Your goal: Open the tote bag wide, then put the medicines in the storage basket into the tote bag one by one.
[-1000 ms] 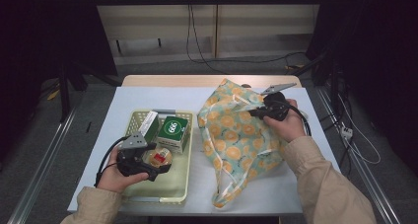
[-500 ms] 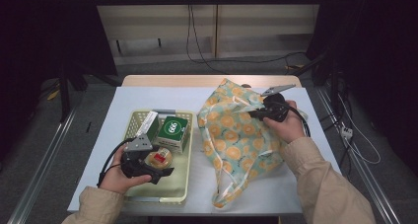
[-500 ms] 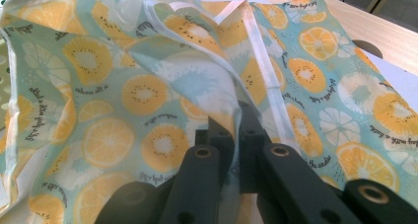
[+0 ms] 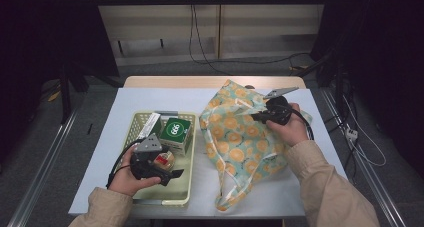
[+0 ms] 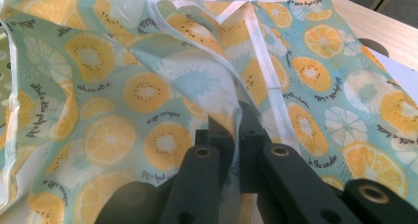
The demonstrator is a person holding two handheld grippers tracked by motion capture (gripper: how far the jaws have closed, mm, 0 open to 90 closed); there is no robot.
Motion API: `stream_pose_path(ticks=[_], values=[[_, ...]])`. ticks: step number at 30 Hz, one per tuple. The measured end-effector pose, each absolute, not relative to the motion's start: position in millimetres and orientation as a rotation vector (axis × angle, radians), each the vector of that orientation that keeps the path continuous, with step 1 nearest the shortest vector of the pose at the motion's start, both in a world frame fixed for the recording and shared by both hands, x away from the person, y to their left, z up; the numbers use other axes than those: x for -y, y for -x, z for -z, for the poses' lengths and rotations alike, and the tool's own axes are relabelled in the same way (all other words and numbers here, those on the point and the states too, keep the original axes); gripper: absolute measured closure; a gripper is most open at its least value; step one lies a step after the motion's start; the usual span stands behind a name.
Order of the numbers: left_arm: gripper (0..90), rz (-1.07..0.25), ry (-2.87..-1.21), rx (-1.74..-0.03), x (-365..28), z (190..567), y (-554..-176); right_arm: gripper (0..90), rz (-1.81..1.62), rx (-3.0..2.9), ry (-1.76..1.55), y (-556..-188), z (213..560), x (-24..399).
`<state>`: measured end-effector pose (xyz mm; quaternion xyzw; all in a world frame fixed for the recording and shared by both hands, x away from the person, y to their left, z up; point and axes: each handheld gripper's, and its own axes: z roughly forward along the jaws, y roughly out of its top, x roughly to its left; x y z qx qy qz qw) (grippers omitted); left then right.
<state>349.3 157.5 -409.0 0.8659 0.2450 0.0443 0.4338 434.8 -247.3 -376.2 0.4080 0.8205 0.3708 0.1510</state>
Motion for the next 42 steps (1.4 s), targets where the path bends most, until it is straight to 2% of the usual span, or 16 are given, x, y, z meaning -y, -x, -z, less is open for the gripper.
stream_pose_path(ticks=[15, 42], values=[[5.8, -0.17, -2.205, -0.768, -159.2, 424.4, -359.9, 88.7, -1.09, -2.351, -1.172, -430.1, 378.8, 251.7], [8.8, -0.264, -2.307, -0.779, -164.1, 432.1, -370.6, 88.7, -1.112, -2.353, -1.169, -430.4, 381.8, 253.1]])
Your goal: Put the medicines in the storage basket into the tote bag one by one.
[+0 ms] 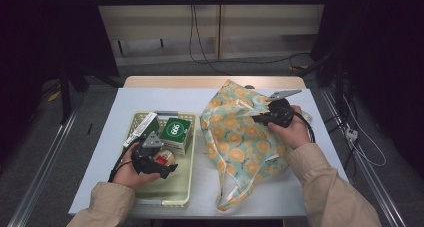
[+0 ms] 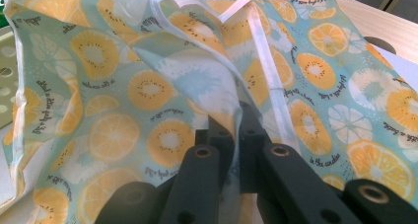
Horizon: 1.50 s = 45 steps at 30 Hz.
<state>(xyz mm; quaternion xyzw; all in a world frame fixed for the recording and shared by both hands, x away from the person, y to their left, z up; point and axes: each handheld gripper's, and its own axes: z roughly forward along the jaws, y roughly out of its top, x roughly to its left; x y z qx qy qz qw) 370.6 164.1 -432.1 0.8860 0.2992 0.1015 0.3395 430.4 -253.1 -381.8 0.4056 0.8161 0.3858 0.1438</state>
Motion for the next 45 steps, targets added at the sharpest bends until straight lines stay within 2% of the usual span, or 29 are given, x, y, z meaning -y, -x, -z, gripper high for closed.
stream_pose_path(ticks=[8, 18, 23, 26, 28, 36, 40, 45], values=[[9.4, -0.311, -2.317, -0.752, -162.1, 431.5, -374.3, 88.7, -1.114, -2.358, -1.165, -430.5, 382.3, 252.1], [10.8, -0.214, -2.385, -0.789, -161.8, 439.4, -375.9, 88.7, -1.111, -2.36, -1.16, -429.4, 381.5, 251.5], [18.6, -0.186, -2.411, -0.799, -165.5, 440.5, -375.1, 88.7, -1.112, -2.354, -1.163, -428.0, 379.6, 252.5], [20.3, -0.21, -2.399, -0.822, -164.7, 438.4, -374.7, 88.7, -1.114, -2.35, -1.167, -427.4, 379.7, 253.6], [20.5, -0.182, -2.393, -0.828, -165.1, 437.9, -375.0, 88.7, -1.116, -2.349, -1.168, -426.9, 380.0, 253.9], [19.6, -0.159, -2.375, -0.811, -157.5, 439.0, -374.8, 88.7, -1.116, -2.353, -1.166, -425.9, 381.7, 253.5], [10.7, -0.162, -2.368, -0.8, -156.0, 437.4, -372.7, 88.6, -1.116, -2.354, -1.165, -424.4, 380.4, 253.8], [10.7, -0.155, -2.386, -0.827, -164.3, 441.0, -369.6, 88.7, -1.116, -2.35, -1.166, -423.5, 379.3, 255.8]])
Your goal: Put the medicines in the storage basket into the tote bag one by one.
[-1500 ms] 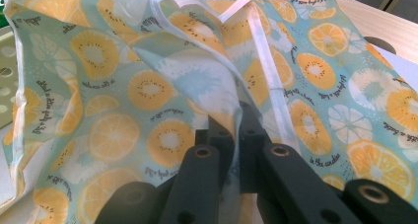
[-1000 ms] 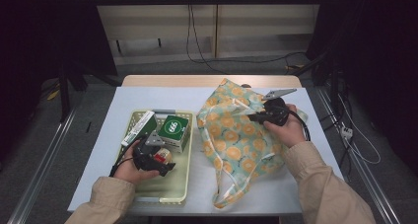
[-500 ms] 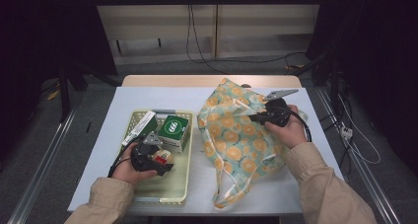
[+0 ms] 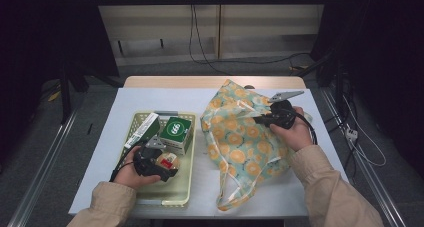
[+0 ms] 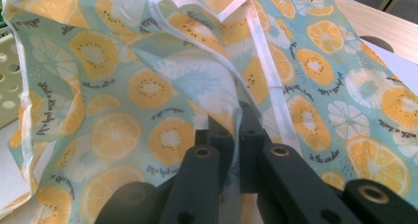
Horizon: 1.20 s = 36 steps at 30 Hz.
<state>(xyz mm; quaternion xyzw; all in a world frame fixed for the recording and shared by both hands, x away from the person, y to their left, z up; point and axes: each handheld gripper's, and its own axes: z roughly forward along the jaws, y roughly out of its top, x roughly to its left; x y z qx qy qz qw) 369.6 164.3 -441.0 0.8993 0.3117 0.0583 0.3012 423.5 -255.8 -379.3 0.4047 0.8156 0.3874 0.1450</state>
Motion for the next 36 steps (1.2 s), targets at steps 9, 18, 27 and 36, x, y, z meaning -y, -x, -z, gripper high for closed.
stream_pose_path(ticks=[9, 18, 27, 36], values=[[20.3, -0.169, -2.417, -0.815, -162.4, 439.5, -369.2, 88.7, -1.117, -2.35, -1.167, -423.3, 381.3, 254.7], [20.5, -0.122, -2.3, -0.89, -166.3, 421.6, -369.0, 88.7, -1.118, -2.351, -1.169, -423.0, 381.3, 255.0], [20.5, -0.125, -2.209, -0.828, -152.1, 369.8, -363.8, 88.8, -1.112, -2.351, -1.174, -423.6, 380.2, 254.8], [20.5, -0.099, -2.166, -0.773, -124.1, 344.9, -369.7, 88.9, -1.121, -2.343, -1.178, -422.6, 377.5, 256.9]])
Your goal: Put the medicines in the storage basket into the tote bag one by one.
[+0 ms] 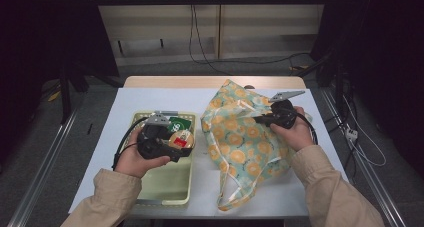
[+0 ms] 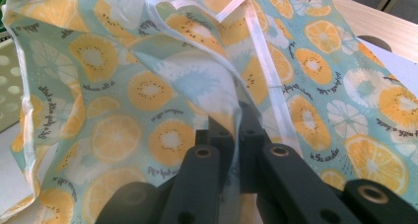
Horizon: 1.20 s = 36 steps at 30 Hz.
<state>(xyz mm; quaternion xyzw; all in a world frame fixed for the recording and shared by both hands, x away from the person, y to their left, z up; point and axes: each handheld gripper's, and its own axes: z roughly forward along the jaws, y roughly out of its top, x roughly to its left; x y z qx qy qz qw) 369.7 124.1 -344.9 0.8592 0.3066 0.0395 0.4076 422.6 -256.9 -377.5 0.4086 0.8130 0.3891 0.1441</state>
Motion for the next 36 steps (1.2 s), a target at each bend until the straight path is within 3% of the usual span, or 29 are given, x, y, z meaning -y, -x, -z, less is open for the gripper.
stream_pose_path(ticks=[16, 36], values=[[20.5, -0.079, -2.176, -0.654, -55.8, 346.2, -383.1, 88.9, -1.127, -2.344, -1.174, -424.5, 374.8, 255.2], [20.5, -0.065, -2.192, -0.619, -3.9, 359.6, -401.9, 89.0, -1.141, -2.339, -1.17, -425.1, 367.1, 254.5]])
